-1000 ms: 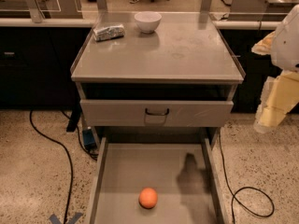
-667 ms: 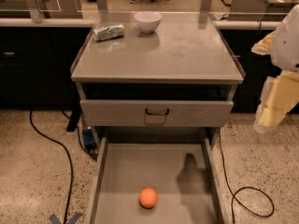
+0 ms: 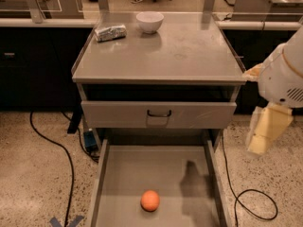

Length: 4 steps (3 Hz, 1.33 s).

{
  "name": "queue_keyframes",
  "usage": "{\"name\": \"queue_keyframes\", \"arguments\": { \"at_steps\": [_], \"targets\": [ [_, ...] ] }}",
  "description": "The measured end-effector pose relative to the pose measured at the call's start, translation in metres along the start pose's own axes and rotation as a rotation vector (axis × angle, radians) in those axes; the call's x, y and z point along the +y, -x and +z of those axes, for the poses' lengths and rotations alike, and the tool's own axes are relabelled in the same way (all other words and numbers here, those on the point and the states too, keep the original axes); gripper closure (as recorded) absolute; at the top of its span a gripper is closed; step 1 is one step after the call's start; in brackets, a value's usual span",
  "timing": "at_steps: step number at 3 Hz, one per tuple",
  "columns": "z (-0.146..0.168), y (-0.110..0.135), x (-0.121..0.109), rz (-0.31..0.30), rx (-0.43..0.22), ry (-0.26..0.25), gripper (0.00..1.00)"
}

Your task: Pick orange from middle drawer and place on counter

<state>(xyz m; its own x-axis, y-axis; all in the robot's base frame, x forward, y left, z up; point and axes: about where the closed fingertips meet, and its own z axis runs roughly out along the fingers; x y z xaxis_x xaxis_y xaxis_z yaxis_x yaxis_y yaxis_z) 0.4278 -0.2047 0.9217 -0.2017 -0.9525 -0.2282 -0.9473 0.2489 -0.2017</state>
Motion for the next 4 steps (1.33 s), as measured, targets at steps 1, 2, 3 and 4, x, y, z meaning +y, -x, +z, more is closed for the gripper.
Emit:
{"name": "queue_keyframes", "arguments": {
  "at_steps": [1, 2, 3, 4],
  "targets": [
    [0.040, -0.009, 0.019, 0.025, -0.002, 0.030, 0.00],
    [0.079, -0.010, 0.041, 0.019, 0.000, 0.079, 0.00],
    [0.079, -0.010, 0.041, 0.019, 0.000, 0.079, 0.00],
    [0.085, -0.004, 0.045, 0.014, -0.022, 0.081, 0.00]
  ]
}}
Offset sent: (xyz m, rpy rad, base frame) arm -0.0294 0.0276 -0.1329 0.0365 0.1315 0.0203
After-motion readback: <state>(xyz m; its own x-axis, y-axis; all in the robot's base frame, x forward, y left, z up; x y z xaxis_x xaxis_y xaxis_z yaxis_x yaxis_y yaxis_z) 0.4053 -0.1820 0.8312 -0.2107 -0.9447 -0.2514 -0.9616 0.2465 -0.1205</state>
